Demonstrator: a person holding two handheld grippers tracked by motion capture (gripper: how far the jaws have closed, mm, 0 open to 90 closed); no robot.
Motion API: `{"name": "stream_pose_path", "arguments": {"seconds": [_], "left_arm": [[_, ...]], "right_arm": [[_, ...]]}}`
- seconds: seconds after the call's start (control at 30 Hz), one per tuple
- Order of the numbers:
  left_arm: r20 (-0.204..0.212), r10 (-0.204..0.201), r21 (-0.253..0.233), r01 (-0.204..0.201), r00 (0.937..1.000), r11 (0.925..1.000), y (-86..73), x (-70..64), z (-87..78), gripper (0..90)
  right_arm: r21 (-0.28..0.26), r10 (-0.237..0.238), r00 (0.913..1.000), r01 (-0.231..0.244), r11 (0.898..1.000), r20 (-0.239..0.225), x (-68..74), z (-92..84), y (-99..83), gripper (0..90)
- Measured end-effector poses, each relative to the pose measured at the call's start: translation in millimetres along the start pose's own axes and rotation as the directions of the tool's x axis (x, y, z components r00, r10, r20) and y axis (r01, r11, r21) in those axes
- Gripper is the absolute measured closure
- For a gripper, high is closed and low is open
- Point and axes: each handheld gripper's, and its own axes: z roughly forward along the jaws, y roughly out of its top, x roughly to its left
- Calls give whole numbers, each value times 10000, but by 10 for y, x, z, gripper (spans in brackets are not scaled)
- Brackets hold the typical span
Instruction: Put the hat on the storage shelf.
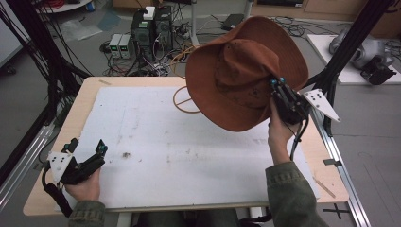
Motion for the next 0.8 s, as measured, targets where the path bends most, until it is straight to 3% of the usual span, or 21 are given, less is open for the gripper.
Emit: {"name": "stream_pose_path", "arguments": {"seconds": [0.07,0.17,0.23,0.5,0.63,0.8], "left_arm": [[-1,-7,4,7,10000,10000,1,2,-2,131],[-9,21,-5,-21,10000,10000,1,9,-5,131],[-9,7,-10,-7,10000,10000,0,11,-4,131],[76,-46,7,46,10000,10000,-3,9,-2,130],[138,-25,49,24,9999,10000,-7,-1,13,131],[251,20,59,-21,9997,10000,-9,-13,31,136]], "right_arm": [[15,120,9999,-120,9999,-93,71,192,9,882],[68,98,9997,-97,9999,-228,106,310,9,883],[167,31,9994,-25,9999,-335,168,503,-19,882],[278,-89,9991,100,9996,-403,266,1003,-102,882],[310,333,9985,-319,9990,-433,297,1220,-124,882],[280,393,9987,-384,9989,-334,312,1474,-131,882]]}}
